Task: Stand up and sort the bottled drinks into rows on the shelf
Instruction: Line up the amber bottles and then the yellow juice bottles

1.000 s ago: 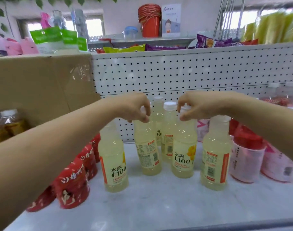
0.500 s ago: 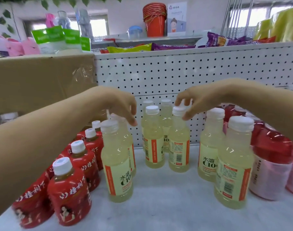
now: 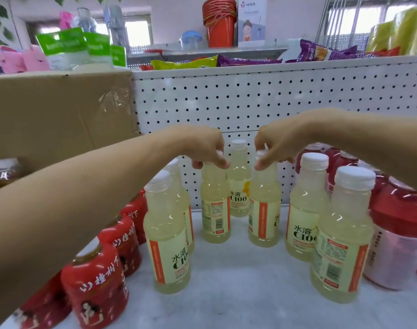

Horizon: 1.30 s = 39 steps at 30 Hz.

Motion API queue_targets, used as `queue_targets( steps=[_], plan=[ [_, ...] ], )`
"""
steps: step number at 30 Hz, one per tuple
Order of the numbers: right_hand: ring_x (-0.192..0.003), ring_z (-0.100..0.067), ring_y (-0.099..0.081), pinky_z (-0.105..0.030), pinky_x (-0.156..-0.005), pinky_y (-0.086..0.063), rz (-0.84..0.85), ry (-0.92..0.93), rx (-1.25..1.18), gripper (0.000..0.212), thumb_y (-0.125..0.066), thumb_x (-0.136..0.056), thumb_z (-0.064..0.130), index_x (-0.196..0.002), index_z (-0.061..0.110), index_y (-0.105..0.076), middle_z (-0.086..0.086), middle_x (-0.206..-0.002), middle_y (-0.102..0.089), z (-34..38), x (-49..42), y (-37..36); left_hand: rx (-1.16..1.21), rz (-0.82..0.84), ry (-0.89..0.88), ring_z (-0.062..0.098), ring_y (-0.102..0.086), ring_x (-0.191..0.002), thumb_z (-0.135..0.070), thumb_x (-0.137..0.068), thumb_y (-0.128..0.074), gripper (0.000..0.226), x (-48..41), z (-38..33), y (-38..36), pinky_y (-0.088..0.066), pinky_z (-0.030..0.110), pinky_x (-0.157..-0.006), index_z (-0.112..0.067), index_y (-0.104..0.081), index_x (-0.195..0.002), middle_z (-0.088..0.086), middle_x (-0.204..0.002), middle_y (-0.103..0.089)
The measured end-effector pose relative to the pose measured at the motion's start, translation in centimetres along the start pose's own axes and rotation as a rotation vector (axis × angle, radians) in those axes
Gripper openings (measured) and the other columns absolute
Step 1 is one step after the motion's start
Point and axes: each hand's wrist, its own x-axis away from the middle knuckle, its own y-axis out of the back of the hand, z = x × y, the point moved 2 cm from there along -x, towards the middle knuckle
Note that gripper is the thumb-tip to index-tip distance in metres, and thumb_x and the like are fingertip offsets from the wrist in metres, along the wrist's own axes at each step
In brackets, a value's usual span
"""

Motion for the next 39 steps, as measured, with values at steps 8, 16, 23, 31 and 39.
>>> queue_targets(
  steps=[8,16,23,31,39],
  plan=[
    [-0.060,-0.021,-0.069,-0.021,-0.051,-0.049,-0.059,-0.037,-0.044,0.056,-0.061,-0.087,0.057,-0.094,0.002,-0.068,-0.011,-0.077,-0.074,0.1,0.1,-0.5,-0.015,0.040,-0.051,0.015,-0.069,-0.087,-0.033,-0.091,-0.069,0.020,0.2,-0.1,0.4,-0.048,0.030,-0.074,-0.029,-0.066,-0.111,-0.006,-0.114,-0.060],
    [-0.066,-0.016,-0.069,-0.026,-0.060,-0.049,-0.112,0.028,-0.093,0.044,-0.067,-0.085,0.054,-0.113,0.020,-0.062,-0.008,-0.086,-0.072,0.1,0.0,-0.8,0.088,-0.004,-0.104,0.017,-0.057,-0.117,-0.028,-0.088,-0.071,0.030,0.7,-0.2,0.0,-0.047,0.041,-0.101,-0.030,-0.062,-0.116,-0.008,-0.128,-0.053],
    [-0.043,-0.018,-0.061,-0.030,-0.056,-0.056,-0.308,-0.047,0.029,0.059,-0.065,-0.083,0.062,-0.060,0.007,-0.056,-0.002,-0.047,-0.060,1.6,-0.1,-1.0,-0.019,-0.035,-0.024,0.019,-0.072,-0.073,-0.049,-0.094,-0.059,0.035,0.2,-0.4,-0.4,-0.055,0.029,-0.071,-0.024,-0.063,-0.118,0.006,-0.097,-0.070],
    [-0.076,-0.015,-0.069,-0.028,-0.071,-0.055,-0.145,0.059,-0.166,0.045,-0.074,-0.085,0.024,-0.127,0.023,-0.057,-0.007,-0.108,-0.065,1.6,0.6,-0.8,0.032,-0.043,-0.055,0.020,-0.066,-0.100,-0.032,-0.090,-0.070,0.040,1.0,0.4,-0.4,-0.051,0.039,-0.095,-0.029,-0.057,-0.128,-0.003,-0.128,-0.053],
    [-0.104,-0.024,-0.064,-0.040,-0.093,-0.053,-0.170,0.031,-0.130,0.052,-0.068,-0.090,0.022,-0.138,0.014,-0.050,-0.005,-0.123,-0.056,3.0,-1.1,-1.1,0.095,-0.099,-0.071,0.021,-0.050,-0.121,-0.025,-0.085,-0.075,0.046,0.2,0.7,-1.1,-0.050,0.044,-0.098,-0.028,-0.057,-0.127,-0.001,-0.131,-0.048]
  ],
)
